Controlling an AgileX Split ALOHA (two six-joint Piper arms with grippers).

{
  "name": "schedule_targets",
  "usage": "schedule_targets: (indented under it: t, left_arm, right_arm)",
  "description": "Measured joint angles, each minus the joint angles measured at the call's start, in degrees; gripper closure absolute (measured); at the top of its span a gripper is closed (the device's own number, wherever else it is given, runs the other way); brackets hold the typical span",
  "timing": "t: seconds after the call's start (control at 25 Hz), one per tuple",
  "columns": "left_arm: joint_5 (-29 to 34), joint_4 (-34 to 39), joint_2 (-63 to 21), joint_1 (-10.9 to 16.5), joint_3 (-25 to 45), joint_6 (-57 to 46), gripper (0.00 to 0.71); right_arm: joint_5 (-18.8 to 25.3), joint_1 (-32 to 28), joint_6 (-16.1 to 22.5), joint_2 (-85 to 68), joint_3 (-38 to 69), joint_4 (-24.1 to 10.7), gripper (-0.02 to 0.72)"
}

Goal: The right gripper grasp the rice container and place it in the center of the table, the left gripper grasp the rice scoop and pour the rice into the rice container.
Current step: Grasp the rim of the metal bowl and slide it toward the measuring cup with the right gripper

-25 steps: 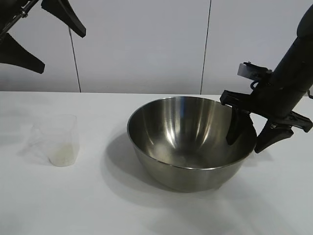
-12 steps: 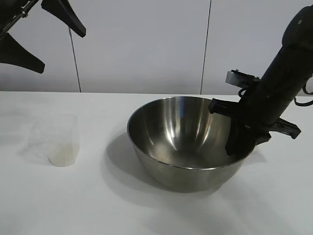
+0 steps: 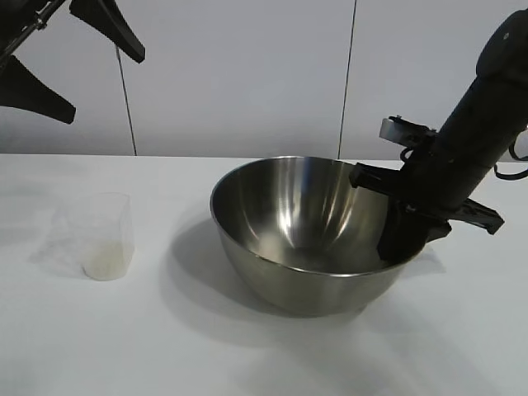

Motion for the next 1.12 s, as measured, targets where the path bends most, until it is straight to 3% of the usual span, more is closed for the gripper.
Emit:
schedule_targets:
  t: [0.16,0.36,0.48,0.76,1.12]
  left_arm:
    - [0.0,0.0,0.0,0.0,0.0,0.0,0.014]
    - [0.0,0.05,0.0,0.0,0.0,0.0,0.014]
    - [0.0,0.05,0.0,0.0,0.0,0.0,0.014]
    - [0.0,0.05,0.0,0.0,0.0,0.0,0.014]
    - [0.0,0.05,0.0,0.0,0.0,0.0,0.014]
  right_arm:
    - [0.29,0.0,-1.36,-1.61,0.0,3.11,0.692]
    - [-0.45,3.58,-1.41,-1.67,0.0,2.42,0.692]
    - [-0.43,6.31,-0.51,-0.96,-0.53,-0.18,0.692]
    - [0.24,9.63,6.69,1.63,-5.85,-9.46,0.692]
    - [1.61,10.63,7.9,3.82,-6.93,-10.86,0.692]
